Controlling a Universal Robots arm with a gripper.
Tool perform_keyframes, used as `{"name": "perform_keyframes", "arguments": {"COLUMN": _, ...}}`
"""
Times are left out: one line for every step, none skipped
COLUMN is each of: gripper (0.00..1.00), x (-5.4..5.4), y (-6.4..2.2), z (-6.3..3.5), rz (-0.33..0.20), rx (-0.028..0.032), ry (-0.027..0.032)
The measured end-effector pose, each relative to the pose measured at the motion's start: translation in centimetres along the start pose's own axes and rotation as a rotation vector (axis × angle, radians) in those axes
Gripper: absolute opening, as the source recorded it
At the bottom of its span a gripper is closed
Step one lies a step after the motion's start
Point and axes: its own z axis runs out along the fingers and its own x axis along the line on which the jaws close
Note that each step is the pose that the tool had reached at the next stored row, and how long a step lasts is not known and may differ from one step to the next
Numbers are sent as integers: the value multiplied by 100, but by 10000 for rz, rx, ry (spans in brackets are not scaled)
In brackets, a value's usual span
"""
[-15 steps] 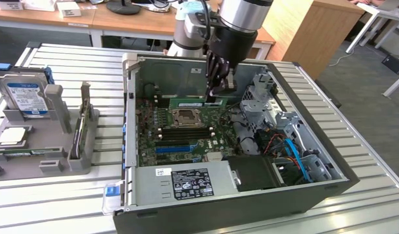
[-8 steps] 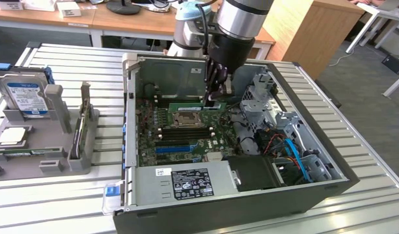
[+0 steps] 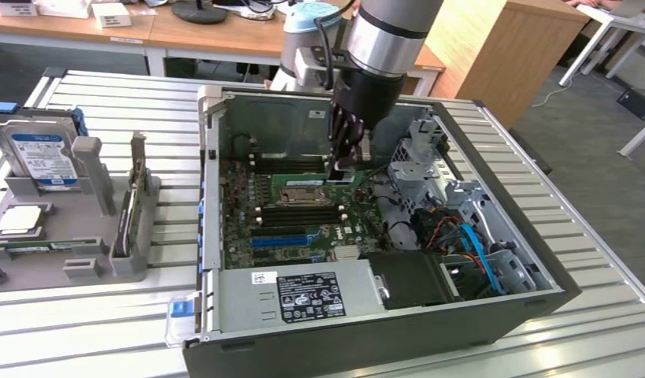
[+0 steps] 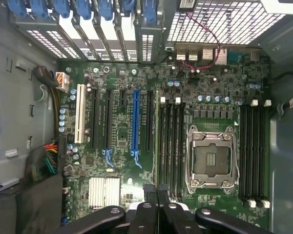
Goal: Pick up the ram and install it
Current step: 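Pick up the ram and move it above insertion slot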
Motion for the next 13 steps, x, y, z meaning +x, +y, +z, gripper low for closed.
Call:
{"name": "perform_keyframes", "arguments": {"gripper": 12, "x": 0, "y": -1, "z": 18, "rz": 6, "rx": 1, "ry": -1}}
{"name": "perform_keyframes", "arguments": {"gripper": 12, "x": 0, "y": -2, "z": 37, "rz": 12, "rx": 1, "ry": -3}}
{"name": "perform_keyframes", "arguments": {"gripper": 12, "x": 0, "y": -3, "z": 56, "rz": 18, "rx": 1, "ry": -3}}
{"name": "perform_keyframes", "arguments": {"gripper": 12, "x": 1, "y": -4, "z": 74, "rz": 26, "rx": 1, "ry": -2}}
{"name": "perform_keyframes", "arguments": {"gripper": 12, "x": 0, "y": -4, "z": 81, "rz": 31, "rx": 1, "ry": -5}}
{"name": "perform_keyframes", "arguments": {"gripper": 12, "x": 1, "y": -4, "z": 81, "rz": 31, "rx": 1, "ry": -3}}
{"name": "perform_keyframes", "arguments": {"gripper": 12, "x": 1, "y": -4, "z": 81, "rz": 31, "rx": 1, "ry": -2}}
{"name": "perform_keyframes", "arguments": {"gripper": 12, "x": 1, "y": -4, "z": 81, "rz": 31, "rx": 1, "ry": -2}}
{"name": "perform_keyframes", "arguments": {"gripper": 12, "x": 1, "y": -4, "z": 81, "rz": 32, "rx": 0, "ry": -1}}
{"name": "perform_keyframes", "arguments": {"gripper": 12, "x": 0, "y": -5, "z": 84, "rz": 59, "rx": 1, "ry": -4}}
{"name": "perform_keyframes", "arguments": {"gripper": 12, "x": -3, "y": -5, "z": 90, "rz": 124, "rx": 2, "ry": -7}}
{"name": "perform_keyframes", "arguments": {"gripper": 12, "x": -7, "y": -6, "z": 96, "rz": 190, "rx": 3, "ry": -12}}
{"name": "perform_keyframes", "arguments": {"gripper": 12, "x": -9, "y": -6, "z": 101, "rz": 255, "rx": 4, "ry": -16}}
